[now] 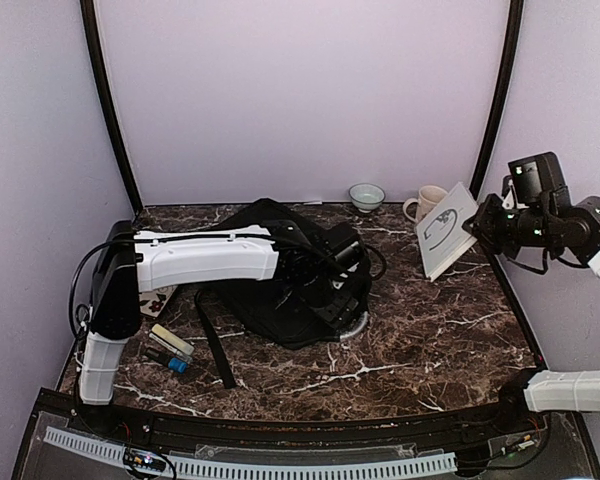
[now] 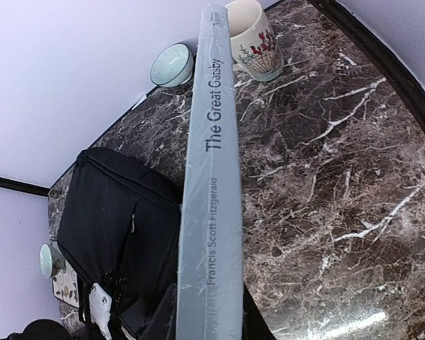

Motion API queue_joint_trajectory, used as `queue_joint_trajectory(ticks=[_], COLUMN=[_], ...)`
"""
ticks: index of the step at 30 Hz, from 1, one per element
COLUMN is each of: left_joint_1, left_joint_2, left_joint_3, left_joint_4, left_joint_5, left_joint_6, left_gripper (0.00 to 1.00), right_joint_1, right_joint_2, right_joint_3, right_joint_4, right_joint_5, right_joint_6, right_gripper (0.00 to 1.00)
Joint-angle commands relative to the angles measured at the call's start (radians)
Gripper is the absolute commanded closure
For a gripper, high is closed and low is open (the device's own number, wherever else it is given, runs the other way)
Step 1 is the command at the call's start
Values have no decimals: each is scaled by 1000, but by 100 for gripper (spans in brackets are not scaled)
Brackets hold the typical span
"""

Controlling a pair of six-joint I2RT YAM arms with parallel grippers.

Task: Pack the student bag
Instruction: Grab the largest pocket of the student bag.

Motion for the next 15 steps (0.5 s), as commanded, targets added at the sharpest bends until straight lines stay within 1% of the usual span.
queue_joint_trajectory(ticks=[1, 4, 5, 6, 8, 10, 11, 15], left_joint_1=[9, 8, 8, 9, 8, 8, 8, 22], left_joint_2=[26, 45, 49, 53, 55, 46, 35, -29], left_joint_3=[28, 36, 33, 33, 44, 90, 109, 180], left_joint_4=[-71, -100, -95, -92, -96, -127, -129, -101], left_joint_5=[-97, -166, -179, -197, -205, -206, -201, -132], left_joint_6=[76, 73, 81, 89, 102, 95, 93, 85], left_gripper=[22, 28, 32, 41, 73, 96, 100, 100], right_joint_1=[1, 1, 1, 1, 1, 1, 0, 1], right_joint_2=[-65, -89, -93, -98, -107, -120, -124, -130], right_joint_3=[8, 6, 0, -7, -33, -86, -107, -213], right_joint_4=[42, 35, 36, 42, 55, 80, 97, 178], right_joint_5=[62, 40, 23, 3, -59, -157, -208, -442], right_joint_6=[38, 47, 47, 38, 22, -2, -11, -1], right_gripper=[100, 100, 100, 100, 100, 100, 100, 100])
